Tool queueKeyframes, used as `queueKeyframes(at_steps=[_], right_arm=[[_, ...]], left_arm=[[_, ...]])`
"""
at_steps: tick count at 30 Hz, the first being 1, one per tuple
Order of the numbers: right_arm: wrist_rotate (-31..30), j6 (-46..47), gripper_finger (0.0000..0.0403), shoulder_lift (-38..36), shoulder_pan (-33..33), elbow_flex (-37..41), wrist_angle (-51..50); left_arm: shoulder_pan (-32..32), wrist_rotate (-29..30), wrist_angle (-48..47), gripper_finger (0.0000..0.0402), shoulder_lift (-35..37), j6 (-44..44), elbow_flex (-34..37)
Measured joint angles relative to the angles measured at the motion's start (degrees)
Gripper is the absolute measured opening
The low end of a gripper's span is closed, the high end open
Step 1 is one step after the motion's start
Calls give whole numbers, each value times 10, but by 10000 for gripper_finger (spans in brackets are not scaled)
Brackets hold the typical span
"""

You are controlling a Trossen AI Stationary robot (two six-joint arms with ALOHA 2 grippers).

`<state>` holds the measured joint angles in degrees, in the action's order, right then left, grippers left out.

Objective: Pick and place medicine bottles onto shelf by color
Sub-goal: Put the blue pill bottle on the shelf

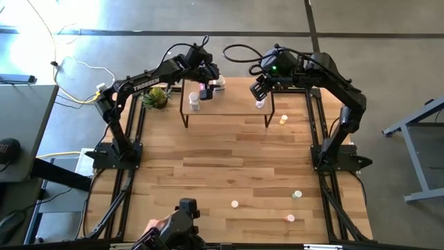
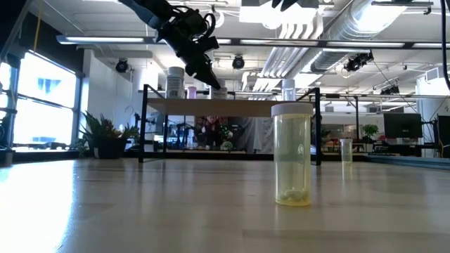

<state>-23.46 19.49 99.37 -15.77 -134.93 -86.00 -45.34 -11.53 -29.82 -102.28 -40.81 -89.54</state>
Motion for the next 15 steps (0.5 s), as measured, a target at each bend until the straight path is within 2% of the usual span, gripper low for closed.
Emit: queueKeyframes(at_steps=[15], right_arm=[[0, -3, 154, 0, 0, 0, 0]], left_arm=[[3, -16, -25, 223, -1, 54, -33]])
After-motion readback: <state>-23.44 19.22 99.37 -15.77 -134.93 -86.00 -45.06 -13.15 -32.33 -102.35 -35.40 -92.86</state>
